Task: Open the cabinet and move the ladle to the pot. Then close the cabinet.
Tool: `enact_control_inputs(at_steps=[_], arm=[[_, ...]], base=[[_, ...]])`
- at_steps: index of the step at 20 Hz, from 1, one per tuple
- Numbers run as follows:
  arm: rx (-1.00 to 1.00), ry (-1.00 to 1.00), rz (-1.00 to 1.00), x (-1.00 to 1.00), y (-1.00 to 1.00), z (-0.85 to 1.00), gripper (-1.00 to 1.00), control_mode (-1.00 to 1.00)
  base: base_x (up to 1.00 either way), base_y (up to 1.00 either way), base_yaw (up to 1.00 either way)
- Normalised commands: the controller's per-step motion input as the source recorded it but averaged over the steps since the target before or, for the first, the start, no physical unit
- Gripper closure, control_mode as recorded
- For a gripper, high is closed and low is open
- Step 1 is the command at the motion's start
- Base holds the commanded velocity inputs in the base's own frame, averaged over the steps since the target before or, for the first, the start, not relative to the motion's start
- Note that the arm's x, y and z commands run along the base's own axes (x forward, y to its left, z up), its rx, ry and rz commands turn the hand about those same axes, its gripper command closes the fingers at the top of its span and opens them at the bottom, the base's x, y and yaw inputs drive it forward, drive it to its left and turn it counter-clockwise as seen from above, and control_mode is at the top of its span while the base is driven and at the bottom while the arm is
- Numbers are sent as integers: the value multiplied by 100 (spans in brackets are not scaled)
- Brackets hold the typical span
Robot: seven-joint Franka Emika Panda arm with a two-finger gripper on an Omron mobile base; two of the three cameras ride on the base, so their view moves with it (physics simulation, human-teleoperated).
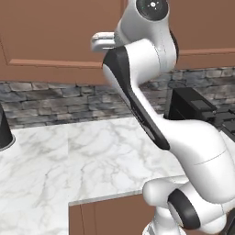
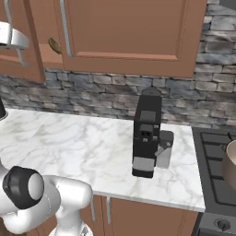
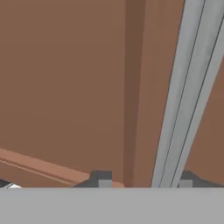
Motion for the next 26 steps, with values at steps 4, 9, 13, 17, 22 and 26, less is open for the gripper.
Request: enact_control_inputs(at_steps=[4, 9, 13, 17, 22, 26], arm=[[0, 0, 2, -100, 89, 0, 100, -100], [0, 0, 1, -100, 91, 0, 100, -100], [0, 0, 0, -95, 87, 0, 100, -100], [0, 0, 0, -67, 68, -2, 100, -100], [0, 1, 0, -9, 35, -16, -100, -100], [0, 0, 1, -35, -13, -2, -100, -100]], base=[[0, 0, 0], [0, 0, 0], [0, 0, 0], [0, 0, 0], [0, 0, 0], [0, 0, 0]])
